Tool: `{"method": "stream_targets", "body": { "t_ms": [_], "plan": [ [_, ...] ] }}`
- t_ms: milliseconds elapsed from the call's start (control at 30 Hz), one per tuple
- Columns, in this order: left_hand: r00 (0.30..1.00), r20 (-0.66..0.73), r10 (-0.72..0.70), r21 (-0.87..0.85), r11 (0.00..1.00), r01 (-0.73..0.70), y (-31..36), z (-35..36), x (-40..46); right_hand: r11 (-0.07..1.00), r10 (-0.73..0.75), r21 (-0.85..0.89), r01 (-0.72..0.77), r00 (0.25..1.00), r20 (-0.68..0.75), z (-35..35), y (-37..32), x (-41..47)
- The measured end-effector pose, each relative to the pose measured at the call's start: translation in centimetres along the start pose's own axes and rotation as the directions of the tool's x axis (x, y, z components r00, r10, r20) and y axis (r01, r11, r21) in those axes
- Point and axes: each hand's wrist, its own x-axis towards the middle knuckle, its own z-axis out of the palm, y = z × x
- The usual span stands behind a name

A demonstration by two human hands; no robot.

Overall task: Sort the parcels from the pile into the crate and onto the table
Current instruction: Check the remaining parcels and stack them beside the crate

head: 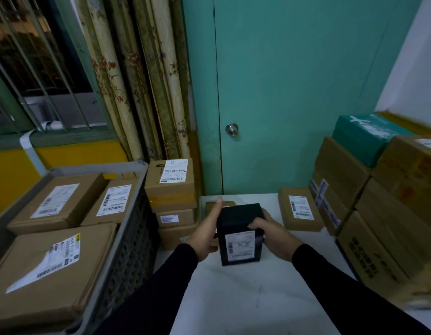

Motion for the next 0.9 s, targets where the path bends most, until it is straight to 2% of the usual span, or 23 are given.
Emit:
{"method": "stream_targets", "body": {
  "t_ms": [100, 233, 433, 567, 667, 800, 900],
  "plan": [
    [0.999, -0.029, 0.018, -0.002, 1.000, -0.018, -0.4, 0.1, 0.2, 0.996, 0.035, 0.080, -0.037, 0.999, 0.024, 0.7, -0.5, -0.5],
    [0.997, -0.055, 0.060, -0.004, 0.998, -0.060, -1.4, 0.2, 0.5, 0.987, 0.126, 0.095, -0.126, 0.992, 0.012, 0.6, -0.4, -0.6],
    [0.965, -0.141, 0.220, 0.109, 0.973, -0.205, -1.7, 1.0, 0.8, 0.998, 0.057, 0.030, -0.056, 0.997, -0.052, 0.4, 0.3, -0.6],
    [0.958, -0.169, 0.232, 0.152, 0.966, -0.207, -1.8, 1.2, 1.0, 1.000, 0.015, -0.026, -0.017, 0.997, -0.074, 0.5, 0.5, -0.5],
    [0.955, -0.172, 0.243, 0.178, 0.961, -0.213, -1.5, 1.3, 1.0, 1.000, 0.003, 0.014, -0.002, 0.998, -0.070, 0.5, 0.3, -0.7],
    [0.945, -0.182, 0.271, 0.219, 0.948, -0.230, -1.0, 1.6, 1.0, 1.000, -0.028, -0.015, 0.027, 0.996, -0.090, 0.6, -0.2, -0.7],
    [0.943, -0.185, 0.276, 0.190, 0.952, -0.241, -0.8, 1.8, 1.1, 1.000, -0.016, 0.006, 0.016, 0.997, -0.073, 0.4, -0.3, -0.4]
  ]
}}
